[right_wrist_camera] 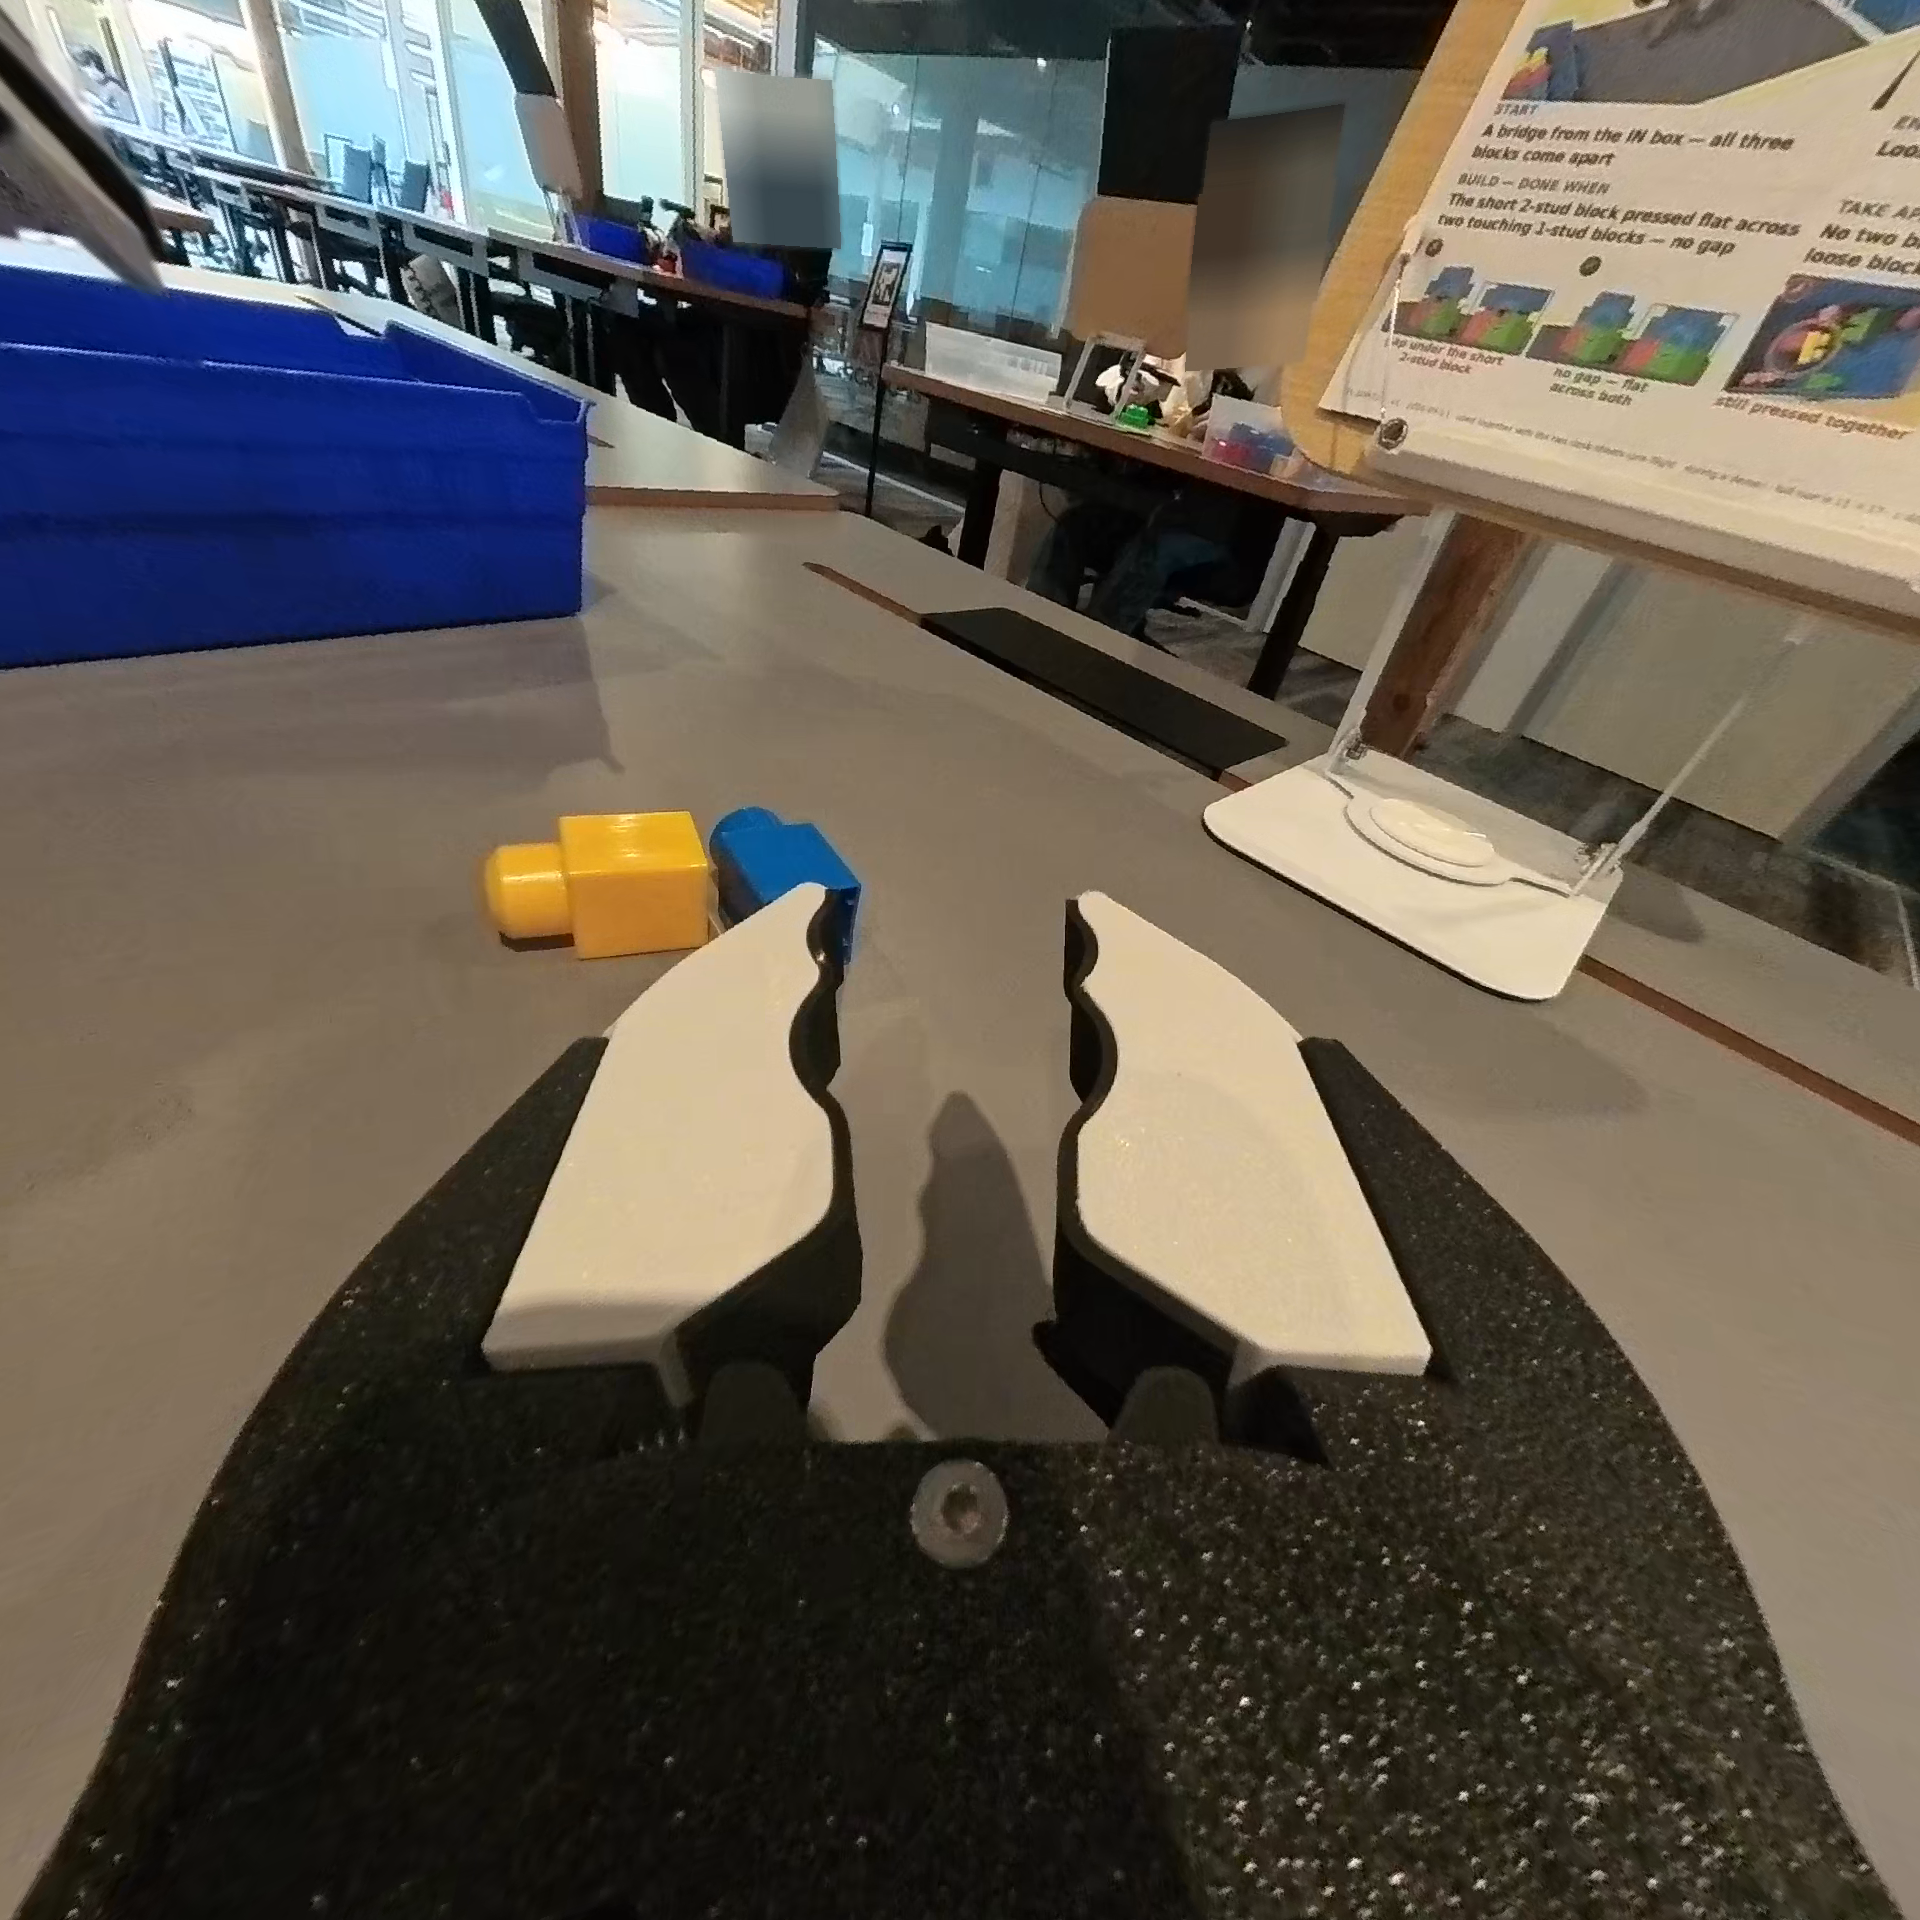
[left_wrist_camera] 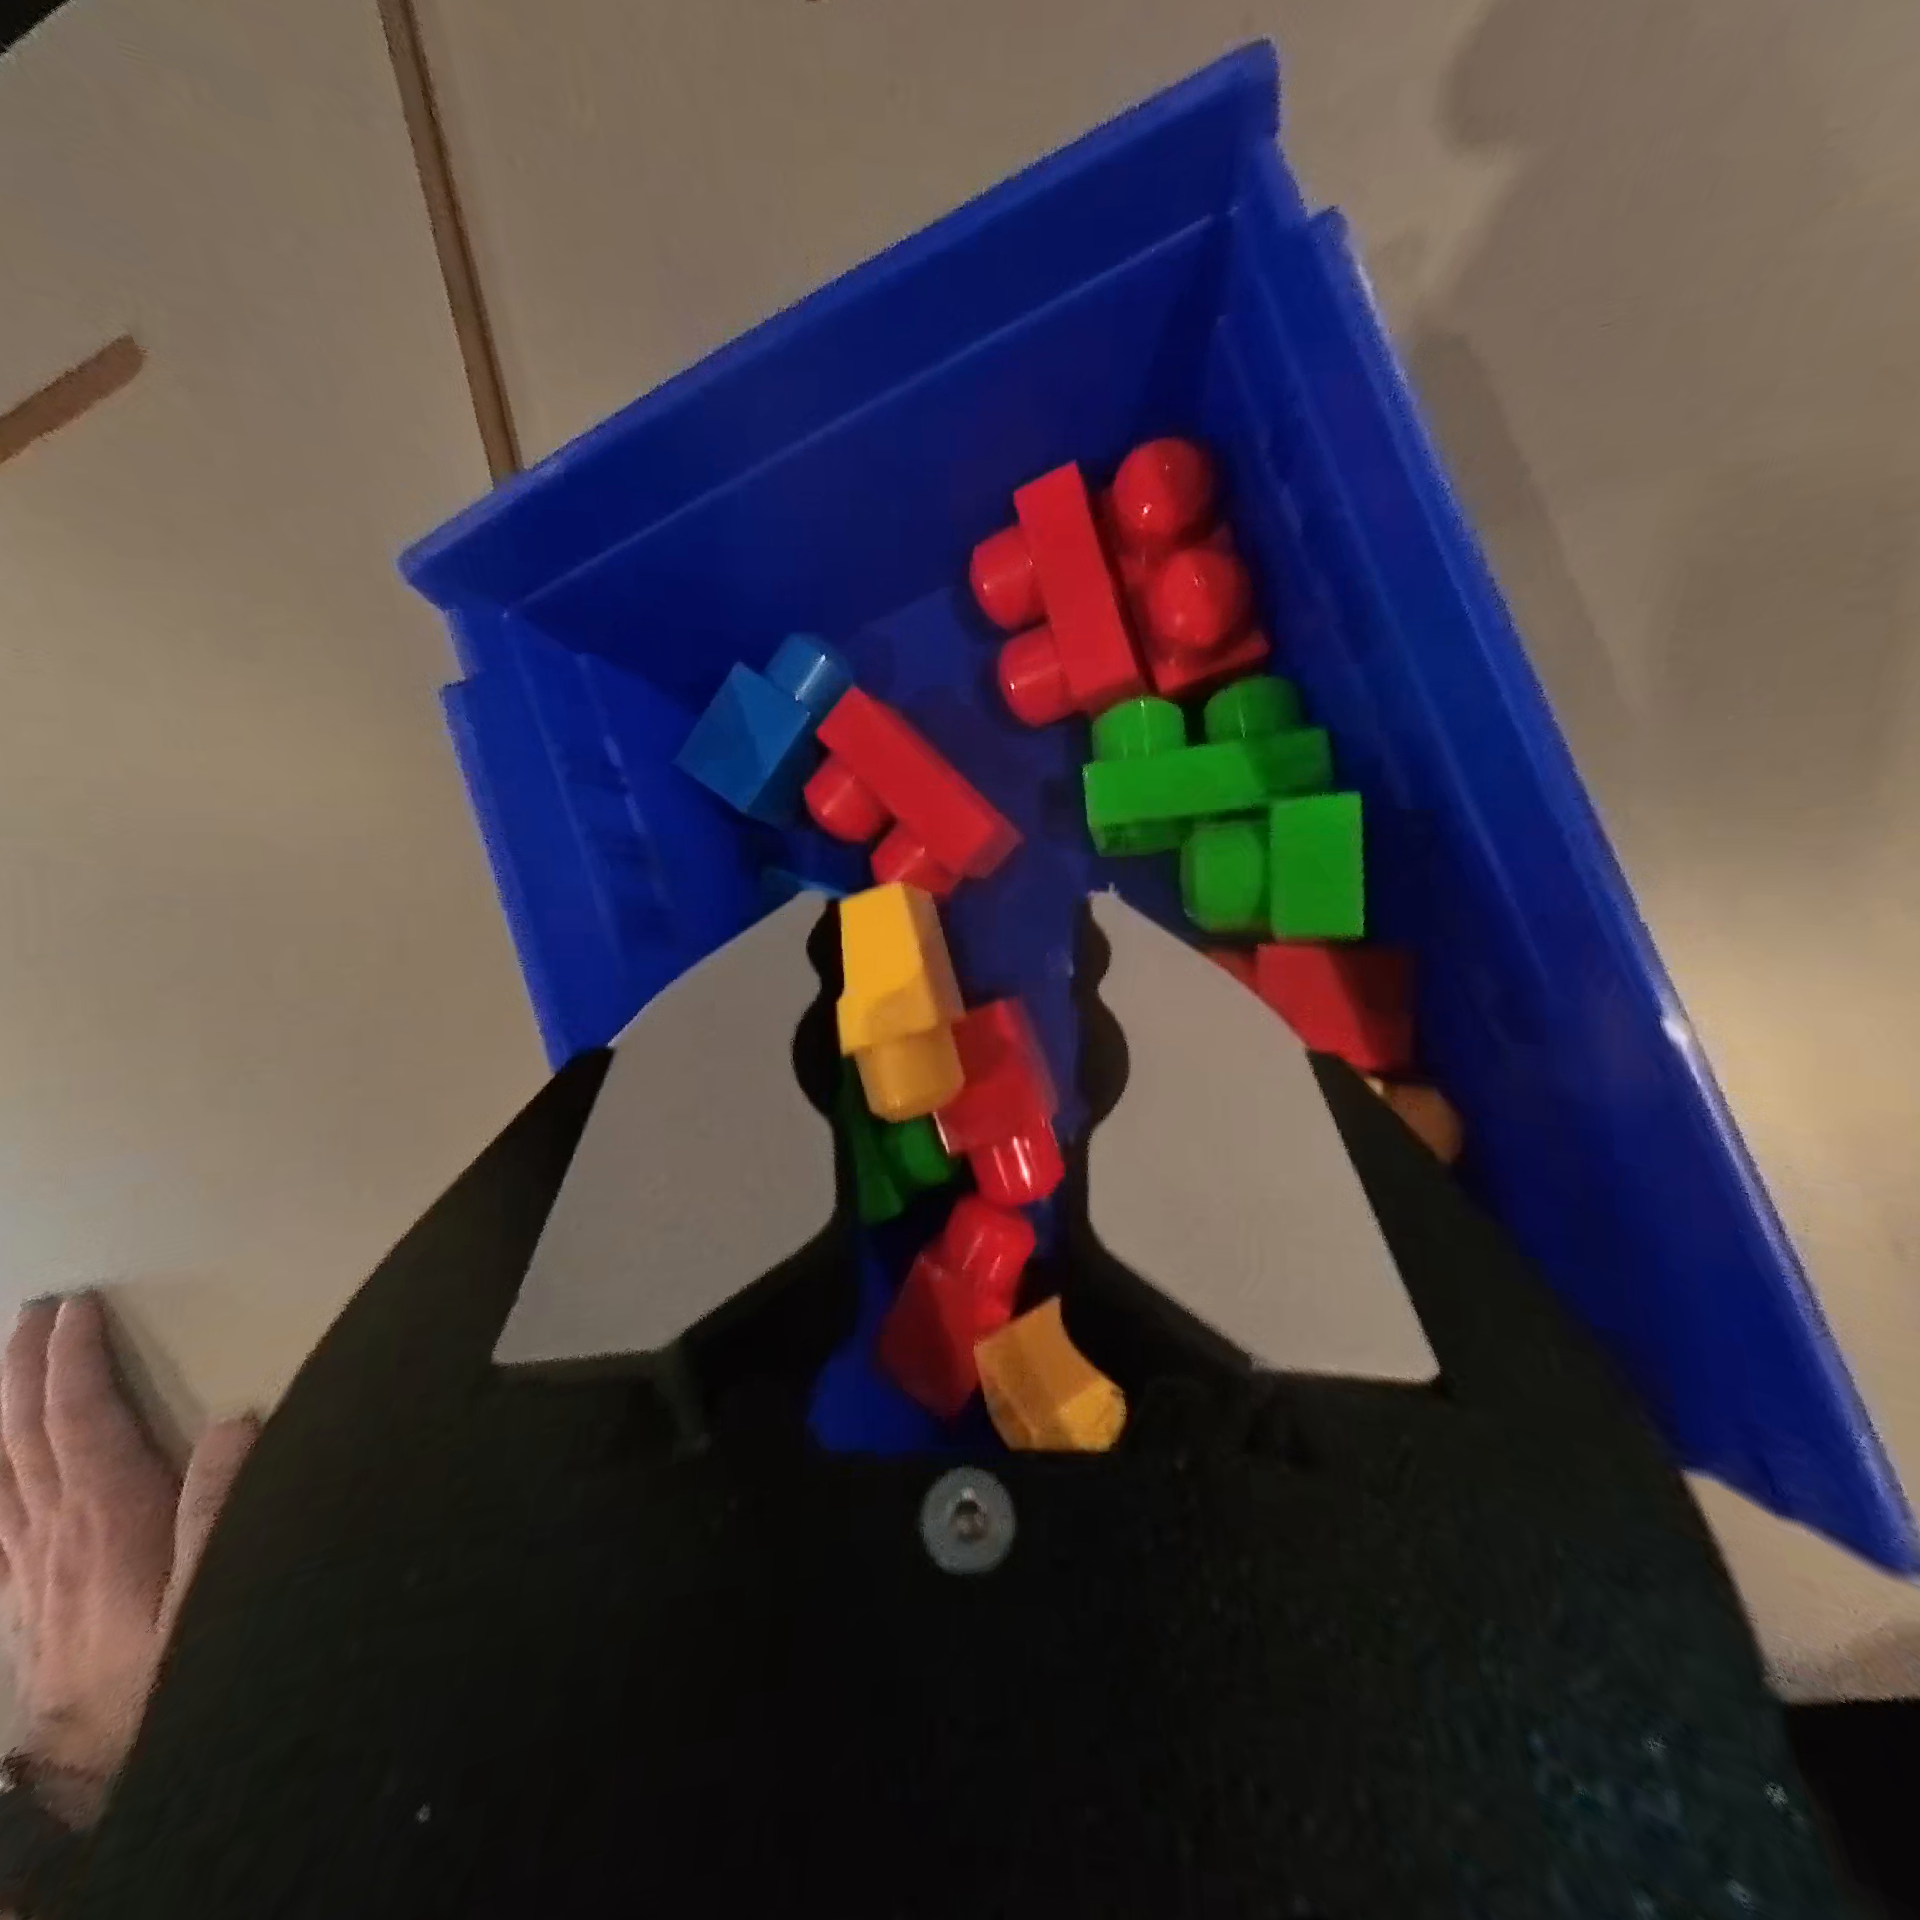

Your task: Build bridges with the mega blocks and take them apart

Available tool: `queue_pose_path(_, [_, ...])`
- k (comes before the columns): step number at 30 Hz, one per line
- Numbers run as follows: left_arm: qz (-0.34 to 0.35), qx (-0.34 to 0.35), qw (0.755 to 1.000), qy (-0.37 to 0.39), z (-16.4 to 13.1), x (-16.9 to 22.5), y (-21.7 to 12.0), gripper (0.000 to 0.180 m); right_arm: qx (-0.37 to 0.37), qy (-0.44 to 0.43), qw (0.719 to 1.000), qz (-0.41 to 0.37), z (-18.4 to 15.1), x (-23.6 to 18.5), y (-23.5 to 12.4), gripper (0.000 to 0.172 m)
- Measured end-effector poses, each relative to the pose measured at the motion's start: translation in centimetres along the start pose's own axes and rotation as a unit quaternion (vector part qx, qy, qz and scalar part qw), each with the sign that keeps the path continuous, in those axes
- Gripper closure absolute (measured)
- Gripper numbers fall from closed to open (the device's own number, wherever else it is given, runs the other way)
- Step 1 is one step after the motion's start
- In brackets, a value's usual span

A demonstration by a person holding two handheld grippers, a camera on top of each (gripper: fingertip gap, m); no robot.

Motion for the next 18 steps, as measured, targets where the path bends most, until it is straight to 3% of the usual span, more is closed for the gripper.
queue_pose_path(1, [0.0, -0.003, 1.0, -0.004, 0.3, -0.1, 0.6, 0.138, 0.0, 0.0, 1.0, 0.0, 0.0, 0.0, 0.0, 0.131])
queue_pose_path(10, [-0.002, -0.066, 0.997, -0.03, 0.9, -0.8, 6.2, 0.128, -0.002, -0.002, 1.0, 0.002, 0.0, -0.1, 0.0, 0.131])
queue_pose_path(18, [-0.023, -0.107, 0.992, -0.058, 0.2, -0.7, 9.0, 0.127, -0.002, -0.004, 1.0, 0.003, 0.0, -0.1, 0.1, 0.131])
Point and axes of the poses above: each gripper's, where its closed fingertips meet, y out along the fingers, z out of its top, x = y × z across the jaws, the point moved 4 cm from there along -y, back along the fingers, and after that the axes turned 1 degree about z, right-handed, at the moved point
